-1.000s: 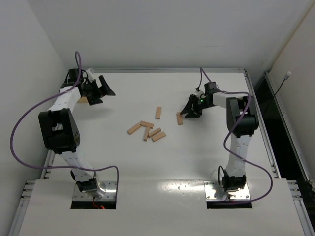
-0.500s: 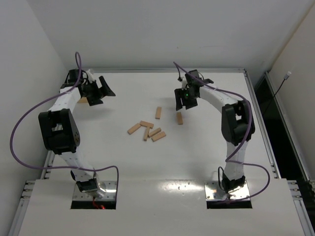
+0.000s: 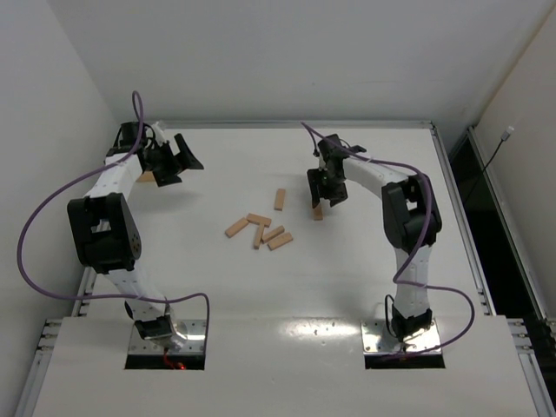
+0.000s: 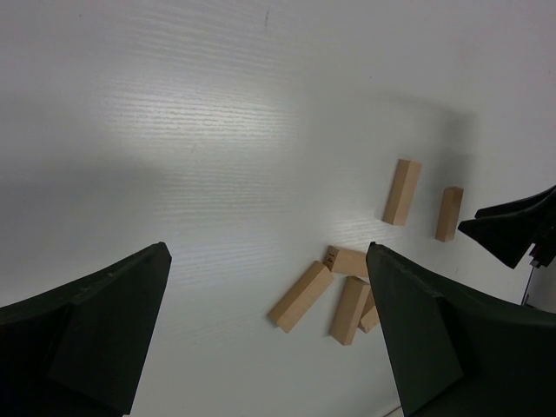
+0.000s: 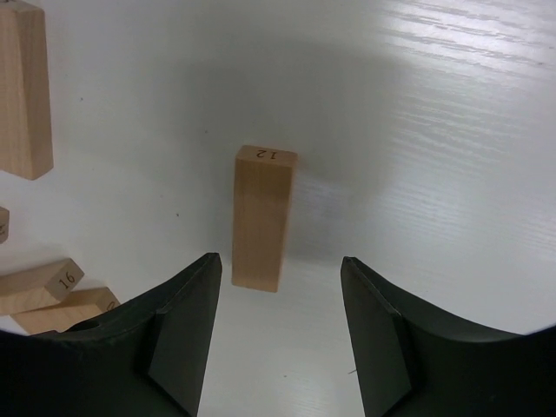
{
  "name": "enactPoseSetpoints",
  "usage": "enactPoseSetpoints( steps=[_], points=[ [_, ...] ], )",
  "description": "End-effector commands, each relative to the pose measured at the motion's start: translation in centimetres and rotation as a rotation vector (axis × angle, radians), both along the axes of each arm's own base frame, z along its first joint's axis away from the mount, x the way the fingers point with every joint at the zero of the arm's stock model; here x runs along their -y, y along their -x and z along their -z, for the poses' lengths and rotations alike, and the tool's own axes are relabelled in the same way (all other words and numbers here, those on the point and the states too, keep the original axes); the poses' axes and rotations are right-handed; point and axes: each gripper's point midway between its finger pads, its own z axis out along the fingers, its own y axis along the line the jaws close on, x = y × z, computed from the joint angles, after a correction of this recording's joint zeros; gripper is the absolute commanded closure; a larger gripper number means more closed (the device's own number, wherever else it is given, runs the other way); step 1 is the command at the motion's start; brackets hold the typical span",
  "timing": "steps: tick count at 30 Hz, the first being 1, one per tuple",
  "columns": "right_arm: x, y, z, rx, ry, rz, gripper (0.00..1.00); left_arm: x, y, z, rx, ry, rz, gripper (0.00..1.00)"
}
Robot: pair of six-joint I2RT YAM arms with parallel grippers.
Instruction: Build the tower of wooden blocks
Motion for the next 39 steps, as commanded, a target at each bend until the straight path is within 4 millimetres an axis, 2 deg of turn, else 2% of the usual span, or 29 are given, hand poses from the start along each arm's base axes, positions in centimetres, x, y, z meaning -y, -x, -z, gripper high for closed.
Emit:
enactPoseSetpoints(
  steps=[1, 5, 10, 15, 16, 18, 21, 23, 25, 26, 27, 28, 30, 31, 32, 33, 34, 35, 36, 37, 39],
  points=[
    [-1.3, 0.3, 0.4, -0.009, -0.011, 0.002, 0.45, 0.2, 0.1, -2.0, 0.056, -0.003, 0.001, 0.05],
    [-2.0, 0.4, 0.5, -0.015, -0.024, 0.006, 0.47, 0.2, 0.1, -2.0, 0.056, -0.003, 0.001, 0.05],
    [-1.5, 1.1, 2.3, -0.061, 0.009, 0.035, 0.47, 0.0, 0.1, -1.9, 0.055, -0.01, -0.004, 0.05],
    [-1.0, 1.2, 3.2, -0.072, 0.035, 0.052, 0.51, 0.0, 0.1, -1.9, 0.055, -0.01, -0.004, 0.05],
    [-1.0, 1.2, 3.2, -0.072, 0.035, 0.052, 0.54, 0.0, 0.1, -1.9, 0.055, -0.01, -0.004, 0.05],
    [-1.0, 1.5, 4.0, -0.092, 0.041, 0.061, 0.73, 0.0, 0.1, -1.5, 0.044, -0.008, -0.004, 0.05],
    [-1.5, 1.5, 3.7, -0.092, 0.038, 0.059, 1.0, 0.0, 0.1, -1.5, 0.044, -0.008, -0.004, 0.05],
    [-1.6, 1.6, 3.4, -0.105, 0.034, 0.093, 1.0, 0.0, 0.1, -1.5, 0.044, -0.008, -0.004, 0.05],
    [-2.9, 1.7, 1.7, -0.097, 0.003, 0.113, 1.0, -0.3, 0.1, -1.4, 0.044, -0.021, -0.027, 0.05],
    [-3.4, 2.2, 1.7, -0.116, -0.005, 0.158, 1.0, 0.1, 0.3, -1.0, 0.024, -0.013, -0.038, 0.05],
    [-4.3, 1.7, 0.4, -0.092, -0.026, 0.169, 1.0, -0.2, 0.3, -1.0, 0.033, -0.031, -0.052, 0.05],
    [-5.2, 2.2, 0.1, -0.097, -0.018, 0.166, 1.0, 0.0, 0.1, -1.1, 0.037, -0.033, -0.057, 0.05],
    [-7.1, 1.5, -1.4, -0.068, -0.053, 0.185, 1.0, 0.3, 0.4, -1.6, 0.052, -0.052, -0.059, 0.05],
    [-8.0, 1.4, -2.0, -0.058, -0.07, 0.169, 1.0, 0.1, 0.5, -1.2, 0.045, -0.065, -0.059, 0.05],
    [-9.4, 1.1, -3.1, -0.033, -0.093, 0.157, 1.0, 0.5, 0.9, -1.4, 0.05, -0.073, -0.053, 0.05],
    [-9.9, 0.2, -4.2, 0.013, -0.094, 0.156, 1.0, 1.0, 1.3, -1.5, 0.052, -0.094, -0.04, 0.05],
    [-9.6, -0.1, -4.1, 0.027, -0.076, 0.165, 1.0, 0.8, 1.4, -1.8, 0.064, -0.111, -0.039, 0.05],
    [-10.3, -0.9, -5.1, 0.075, -0.082, 0.161, 1.0, 1.3, 1.7, -1.7, 0.06, -0.119, -0.031, 0.05],
    [-9.7, -1.4, -5.1, 0.099, -0.05, 0.177, 1.0, 1.7, 1.5, -2.5, 0.089, -0.129, -0.025, 0.05],
    [-9.7, -1.8, -5.6, 0.122, -0.054, 0.182, 1.0, 1.5, 1.8, -2.0, 0.076, -0.137, -0.032, 0.05],
    [-10.5, -1.9, -5.8, 0.134, -0.075, 0.194, 1.0, 2.3, 1.9, -2.1, 0.087, -0.143, -0.018, 0.05]
  ],
)
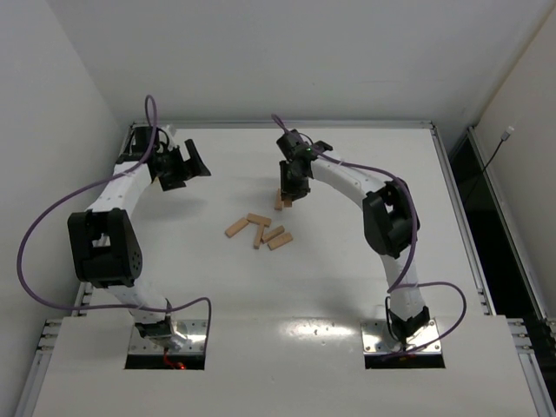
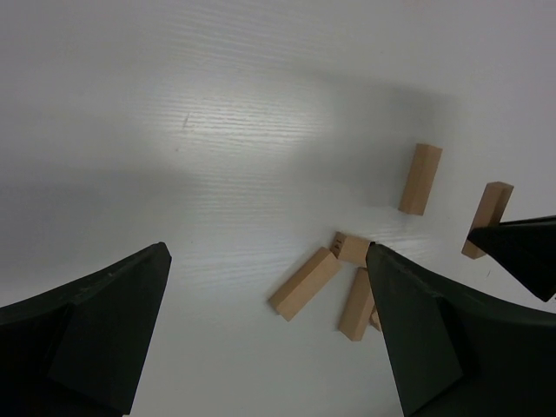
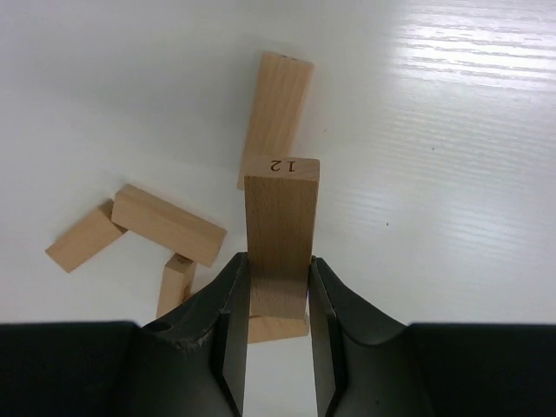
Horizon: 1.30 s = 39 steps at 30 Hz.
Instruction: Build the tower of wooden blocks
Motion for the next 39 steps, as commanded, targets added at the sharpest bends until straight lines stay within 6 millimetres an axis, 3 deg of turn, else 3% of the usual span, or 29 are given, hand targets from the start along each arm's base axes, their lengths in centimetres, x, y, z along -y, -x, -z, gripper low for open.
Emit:
enactPoseSetpoints(
  steps=[1, 2, 6, 9, 11, 22, 39],
  points=[
    [0.5, -1.7, -1.8, 0.07, 0.0, 0.089, 1.0, 0.4, -0.7, -2.3, 0.095, -0.043, 0.005, 0.05],
    [0.2, -1.5, -0.6, 0.054, 0.015, 0.108, 1.0, 0.8, -0.6, -2.3, 0.096, -0.042, 0.014, 0.05],
    [-0.1, -1.8, 0.9, 0.055, 0.035, 0.134, 1.0, 0.8, -0.6, -2.7, 0.11, -0.051, 0.022, 0.05],
    [-0.7, -2.3, 0.6, 0.076, 0.028, 0.139, 1.0, 0.8, 0.0, -2.1, 0.099, -0.056, 0.029, 0.05],
    [-0.8, -2.4, 1.5, 0.064, 0.033, 0.146, 1.0, 0.8, 0.0, -2.1, 0.099, -0.056, 0.029, 0.05],
    [-4.3, -3.0, 1.2, 0.077, -0.038, 0.153, 1.0, 0.8, 0.2, -1.5, 0.09, -0.055, 0.029, 0.05],
    [-4.3, -4.2, 2.0, 0.105, -0.023, 0.203, 1.0, 0.7, 0.2, -1.3, 0.085, -0.046, 0.04, 0.05]
  ],
)
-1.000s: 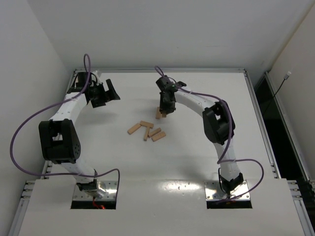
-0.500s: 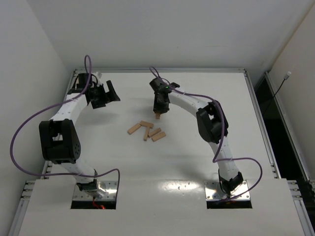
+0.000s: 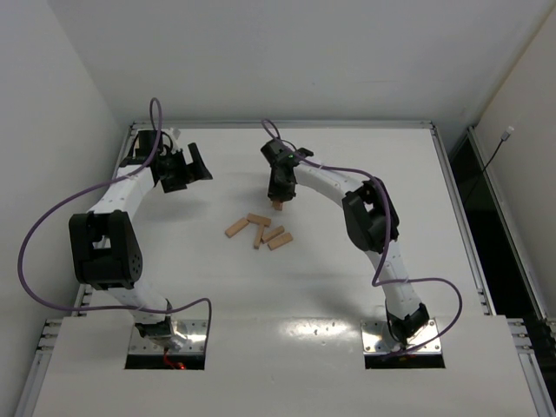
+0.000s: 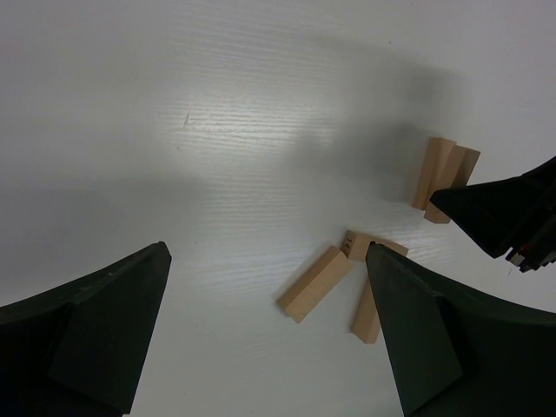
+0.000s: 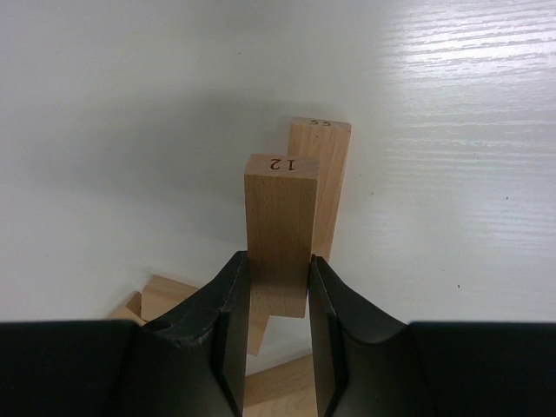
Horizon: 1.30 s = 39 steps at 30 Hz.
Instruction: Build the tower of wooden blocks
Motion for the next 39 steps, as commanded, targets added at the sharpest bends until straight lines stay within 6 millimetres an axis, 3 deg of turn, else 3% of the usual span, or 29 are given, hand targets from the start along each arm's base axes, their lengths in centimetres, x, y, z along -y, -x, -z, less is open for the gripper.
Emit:
enactPoseSetpoints(
  steps=[1, 26, 30, 32, 33, 35, 37, 39],
  points=[
    [-0.6, -2.0, -1.6, 0.072, -0.027, 0.036, 1.0, -0.1, -0.2, -1.5, 0.055, 0.002, 0.011, 0.05],
    [1.6, -1.9, 1.2, 0.017, 0.0, 0.057, 1.0, -0.6, -0.5, -0.9, 0.035, 0.025, -0.004, 0.05],
    [1.4, -2.0, 1.1, 0.021, -0.008, 0.044, 0.82, -0.5, -0.5, -0.6, 0.027, 0.033, 0.002, 0.05],
    [1.4, -1.6, 1.4, 0.008, -0.01, 0.039, 0.79, -0.5, -0.5, -0.6, 0.026, 0.033, 0.002, 0.05],
    [1.4, -1.6, 1.4, 0.008, -0.01, 0.039, 0.71, -0.5, -0.5, -0.6, 0.026, 0.033, 0.002, 0.05],
    [1.3, -1.5, 1.7, 0.003, -0.012, 0.027, 0.7, -0.5, -0.7, -1.0, 0.036, 0.032, 0.002, 0.05],
    [1.3, -1.1, 1.6, -0.006, -0.021, 0.021, 0.58, -0.5, -0.8, -0.6, 0.027, 0.033, 0.002, 0.05],
    [1.0, -1.2, 1.5, -0.002, -0.03, 0.007, 0.55, -0.5, -0.8, -0.6, 0.026, 0.033, 0.002, 0.05]
  ],
)
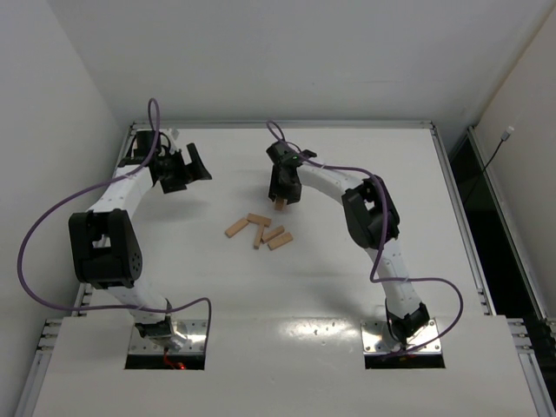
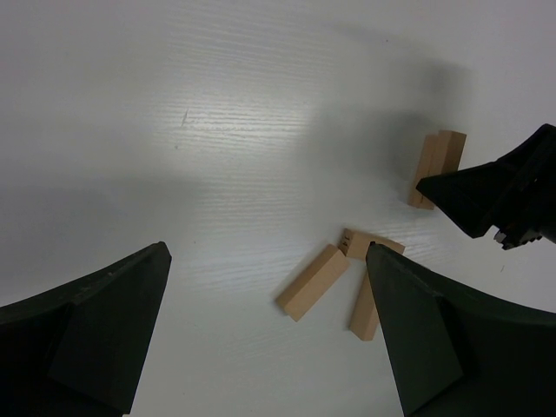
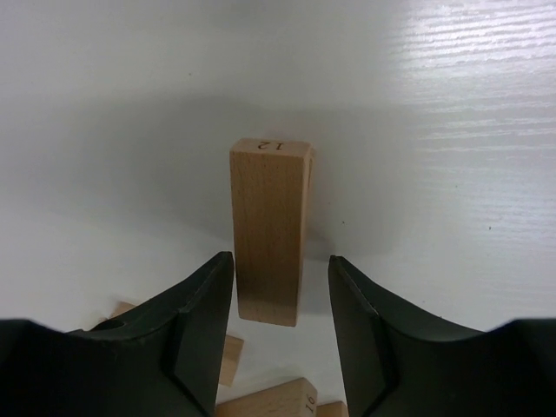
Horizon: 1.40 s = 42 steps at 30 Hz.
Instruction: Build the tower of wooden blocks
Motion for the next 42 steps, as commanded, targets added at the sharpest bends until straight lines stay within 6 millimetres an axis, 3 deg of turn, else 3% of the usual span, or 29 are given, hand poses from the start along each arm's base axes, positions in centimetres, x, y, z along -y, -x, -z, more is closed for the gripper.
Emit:
enactPoseSetpoints(
  steps=[1, 16, 21, 36, 42],
  points=[
    [-0.3, -0.3, -0.2, 0.008, -0.026, -0.01, 0.55, -0.2, -0.8, -0.8, 0.033, 0.01, 0.001, 0.05],
    [-0.5, 0.1, 0.5, 0.002, -0.017, -0.028, 0.6, -0.6, -0.8, -0.8, 0.03, 0.016, -0.015, 0.05],
    [0.3, 1.0, 1.7, -0.028, 0.015, -0.023, 0.6, -0.6, -0.8, -0.8, 0.03, 0.016, -0.015, 0.05],
    [1.8, 0.2, 0.7, 0.02, 0.068, -0.023, 0.6, -0.4, -0.8, -0.9, 0.028, 0.028, -0.015, 0.05],
    [2.4, 0.3, 0.5, 0.028, 0.099, -0.03, 0.64, -0.3, -0.9, -1.0, 0.038, 0.034, -0.009, 0.05]
  ],
)
